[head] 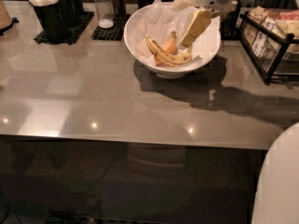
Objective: Pick banana from white bowl
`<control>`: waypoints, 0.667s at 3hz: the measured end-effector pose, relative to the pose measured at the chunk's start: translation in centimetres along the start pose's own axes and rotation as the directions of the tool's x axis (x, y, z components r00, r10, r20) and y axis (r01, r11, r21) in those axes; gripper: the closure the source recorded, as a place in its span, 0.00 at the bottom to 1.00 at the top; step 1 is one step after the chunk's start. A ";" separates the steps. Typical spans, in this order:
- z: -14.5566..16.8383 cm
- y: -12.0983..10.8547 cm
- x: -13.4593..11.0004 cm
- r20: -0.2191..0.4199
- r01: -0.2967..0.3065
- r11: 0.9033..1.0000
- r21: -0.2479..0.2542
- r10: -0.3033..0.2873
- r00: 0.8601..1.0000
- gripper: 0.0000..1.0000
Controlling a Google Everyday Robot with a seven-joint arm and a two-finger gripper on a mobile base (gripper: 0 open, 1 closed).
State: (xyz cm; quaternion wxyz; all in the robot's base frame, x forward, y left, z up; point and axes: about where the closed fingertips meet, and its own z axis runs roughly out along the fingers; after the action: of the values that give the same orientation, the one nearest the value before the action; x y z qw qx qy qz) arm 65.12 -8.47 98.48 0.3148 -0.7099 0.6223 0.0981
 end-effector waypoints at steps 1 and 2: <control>1.2 -0.5 1.2 0.015 -0.020 1.000 -0.008 0.020 1.000 0.18; 2.1 -1.0 2.5 0.034 -0.036 0.999 -0.015 0.036 0.999 0.21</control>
Offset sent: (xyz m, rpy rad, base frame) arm 0.0276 -0.0221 -0.0364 0.0552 0.0581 -0.0125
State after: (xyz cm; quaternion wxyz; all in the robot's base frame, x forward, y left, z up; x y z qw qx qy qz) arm 67.10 -9.27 95.82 0.3184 -0.6991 0.6288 0.1203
